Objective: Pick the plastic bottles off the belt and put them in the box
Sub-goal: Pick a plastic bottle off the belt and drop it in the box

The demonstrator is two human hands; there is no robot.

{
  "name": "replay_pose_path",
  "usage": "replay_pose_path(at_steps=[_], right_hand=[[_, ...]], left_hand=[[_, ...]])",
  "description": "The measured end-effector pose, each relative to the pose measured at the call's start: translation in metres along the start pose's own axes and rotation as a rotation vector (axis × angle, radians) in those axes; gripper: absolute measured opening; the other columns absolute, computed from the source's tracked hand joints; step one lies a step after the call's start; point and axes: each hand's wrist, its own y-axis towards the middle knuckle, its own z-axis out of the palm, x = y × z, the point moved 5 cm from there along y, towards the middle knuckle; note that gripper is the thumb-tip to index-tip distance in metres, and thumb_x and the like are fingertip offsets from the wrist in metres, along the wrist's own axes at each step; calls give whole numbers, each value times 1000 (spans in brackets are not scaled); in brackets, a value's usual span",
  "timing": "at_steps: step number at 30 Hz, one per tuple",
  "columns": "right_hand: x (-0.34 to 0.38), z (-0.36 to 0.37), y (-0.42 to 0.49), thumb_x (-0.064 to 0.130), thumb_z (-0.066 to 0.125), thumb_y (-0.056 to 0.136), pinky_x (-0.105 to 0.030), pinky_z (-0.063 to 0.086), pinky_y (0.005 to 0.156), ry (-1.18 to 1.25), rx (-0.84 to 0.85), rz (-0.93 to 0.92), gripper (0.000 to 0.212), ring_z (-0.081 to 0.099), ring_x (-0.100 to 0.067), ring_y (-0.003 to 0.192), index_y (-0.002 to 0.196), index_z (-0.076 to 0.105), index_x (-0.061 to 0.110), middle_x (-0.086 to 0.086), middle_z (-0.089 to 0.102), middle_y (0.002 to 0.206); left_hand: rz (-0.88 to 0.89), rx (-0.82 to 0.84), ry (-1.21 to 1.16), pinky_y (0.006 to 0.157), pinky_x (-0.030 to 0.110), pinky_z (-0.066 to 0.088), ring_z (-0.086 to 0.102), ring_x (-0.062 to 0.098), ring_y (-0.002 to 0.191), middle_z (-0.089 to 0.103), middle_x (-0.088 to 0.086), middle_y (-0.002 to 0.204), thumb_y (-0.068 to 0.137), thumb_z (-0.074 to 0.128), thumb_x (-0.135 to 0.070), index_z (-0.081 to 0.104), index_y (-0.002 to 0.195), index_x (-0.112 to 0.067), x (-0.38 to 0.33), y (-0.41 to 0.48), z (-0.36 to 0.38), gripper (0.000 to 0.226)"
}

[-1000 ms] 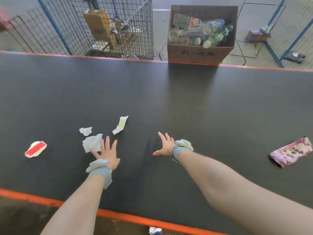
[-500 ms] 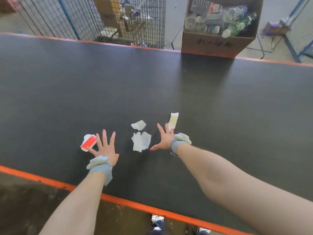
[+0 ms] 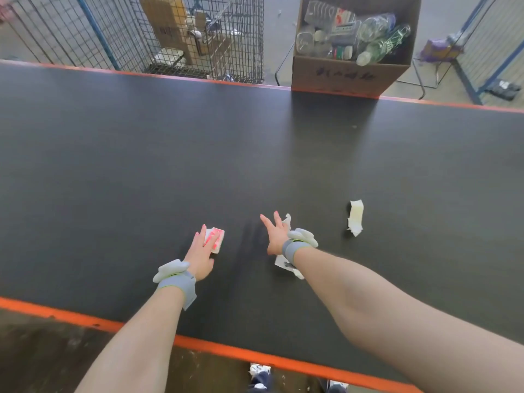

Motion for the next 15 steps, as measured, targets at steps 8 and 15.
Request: replay_pose_path(at_steps=[8,15], right_hand=[[-17,2,-17,51,71,78,-48,27,112,92,146,-5,111,15,-37,146,152,-10,39,-2,-14,162],[-13,3,-17,53,39,98,-47,13,119,385,-18,12,70,15,-36,145,152,-3,41,-3,-3,163]], left_hand=[[-229,65,193,111,63,16,-14,28,147,-27,0,156,96,52,-35,-8,151,-37,5,-2,3,82],[-163,114,207,112,56,24,3,22,148,-9,-2,161,96,52,-35,6,153,-30,10,-5,4,73]])
